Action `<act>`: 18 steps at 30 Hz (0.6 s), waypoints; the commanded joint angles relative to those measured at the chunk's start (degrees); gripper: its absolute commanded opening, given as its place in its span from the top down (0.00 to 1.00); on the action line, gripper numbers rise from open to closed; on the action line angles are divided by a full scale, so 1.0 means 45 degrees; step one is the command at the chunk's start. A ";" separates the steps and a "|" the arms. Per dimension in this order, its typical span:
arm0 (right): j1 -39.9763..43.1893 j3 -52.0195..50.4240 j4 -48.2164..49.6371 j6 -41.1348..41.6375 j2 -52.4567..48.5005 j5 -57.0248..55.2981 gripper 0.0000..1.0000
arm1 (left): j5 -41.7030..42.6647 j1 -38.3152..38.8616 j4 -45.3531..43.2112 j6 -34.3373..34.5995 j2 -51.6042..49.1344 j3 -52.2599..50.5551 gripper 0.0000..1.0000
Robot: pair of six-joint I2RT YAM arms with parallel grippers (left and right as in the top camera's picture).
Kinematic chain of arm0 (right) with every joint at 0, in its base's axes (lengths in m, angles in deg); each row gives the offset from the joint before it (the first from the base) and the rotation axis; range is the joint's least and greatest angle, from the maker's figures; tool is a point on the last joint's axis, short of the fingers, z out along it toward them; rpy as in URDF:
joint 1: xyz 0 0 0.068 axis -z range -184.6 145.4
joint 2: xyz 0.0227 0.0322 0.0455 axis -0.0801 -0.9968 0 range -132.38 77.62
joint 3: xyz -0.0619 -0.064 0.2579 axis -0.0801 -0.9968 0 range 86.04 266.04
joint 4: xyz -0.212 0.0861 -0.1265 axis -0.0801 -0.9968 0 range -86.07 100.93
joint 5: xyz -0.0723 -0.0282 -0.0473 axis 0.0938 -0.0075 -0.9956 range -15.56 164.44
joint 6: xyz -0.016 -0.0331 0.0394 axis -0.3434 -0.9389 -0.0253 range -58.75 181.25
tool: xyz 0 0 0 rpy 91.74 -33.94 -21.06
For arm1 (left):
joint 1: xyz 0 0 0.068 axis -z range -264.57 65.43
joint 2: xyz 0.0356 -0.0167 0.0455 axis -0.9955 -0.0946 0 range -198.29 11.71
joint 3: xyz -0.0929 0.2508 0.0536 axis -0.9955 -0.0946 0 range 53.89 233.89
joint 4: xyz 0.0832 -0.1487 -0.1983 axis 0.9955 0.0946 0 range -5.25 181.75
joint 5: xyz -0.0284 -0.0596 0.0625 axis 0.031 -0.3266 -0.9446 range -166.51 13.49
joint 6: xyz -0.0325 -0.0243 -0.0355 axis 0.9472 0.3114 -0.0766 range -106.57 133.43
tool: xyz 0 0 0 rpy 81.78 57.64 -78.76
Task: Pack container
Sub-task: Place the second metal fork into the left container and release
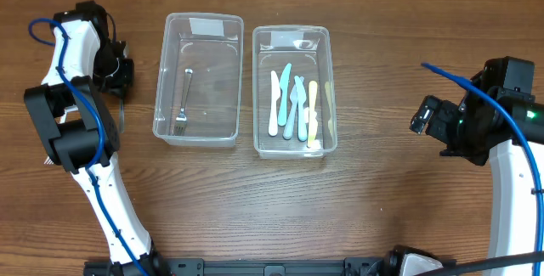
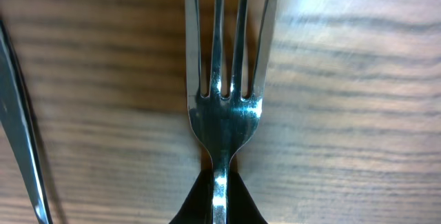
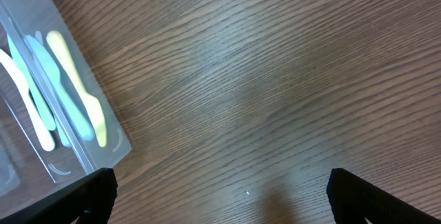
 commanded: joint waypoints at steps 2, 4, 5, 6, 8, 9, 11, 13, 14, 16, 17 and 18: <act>-0.0049 0.0058 0.0034 -0.0044 0.0175 -0.0112 0.00 | 0.0029 0.0194 0.0345 0.0811 0.2375 -0.0282 0.96; -0.0049 0.0058 0.0039 -0.0039 0.0175 -0.0107 0.00 | 0.0272 0.0505 0.0442 0.0821 0.3949 -0.0282 0.96; -0.0049 0.0058 0.0039 -0.0039 0.0175 -0.0102 0.00 | 0.0364 0.0685 0.0486 0.0831 0.4639 -0.0282 0.96; -0.0049 0.0058 0.0039 -0.0039 0.0175 -0.0102 0.00 | 0.0355 0.0918 0.0573 0.0884 0.5343 -0.0282 0.96; -0.0049 0.0058 0.0039 -0.0034 0.0175 -0.0087 0.00 | 0.0335 0.1530 0.0777 0.1137 0.6649 -0.0282 0.96; -0.0049 0.0058 0.0034 -0.0034 0.0175 -0.0019 0.00 | 0.0325 0.1851 0.0874 0.1297 0.7140 -0.0282 0.96; -0.0049 0.0058 0.0005 -0.0034 0.0175 0.0083 0.00 | 0.0325 0.2662 0.1078 0.1608 0.7902 -0.0282 0.96; -0.0049 0.0058 -0.0015 -0.0039 0.0175 0.0146 0.00 | 0.0325 0.3526 0.1273 0.1885 0.8179 -0.0282 0.96; -0.0049 0.0058 -0.0015 -0.0039 0.0175 0.0146 0.00 | 0.0321 0.3886 0.1326 0.1977 0.8174 -0.0287 0.96; -0.0049 0.0058 -0.0015 -0.0039 0.0175 0.0146 0.00 | 0.0316 0.4600 0.1258 0.2239 0.7961 -0.0379 0.96; -0.0049 0.0058 -0.0015 -0.0039 0.0175 0.0146 0.00 | 0.0311 0.4881 0.1214 0.2259 0.7757 -0.0408 0.96; -0.0049 0.0058 -0.0015 -0.0039 0.0175 0.0146 0.00 | 0.0306 0.5119 0.1180 0.2254 0.7504 -0.0418 0.96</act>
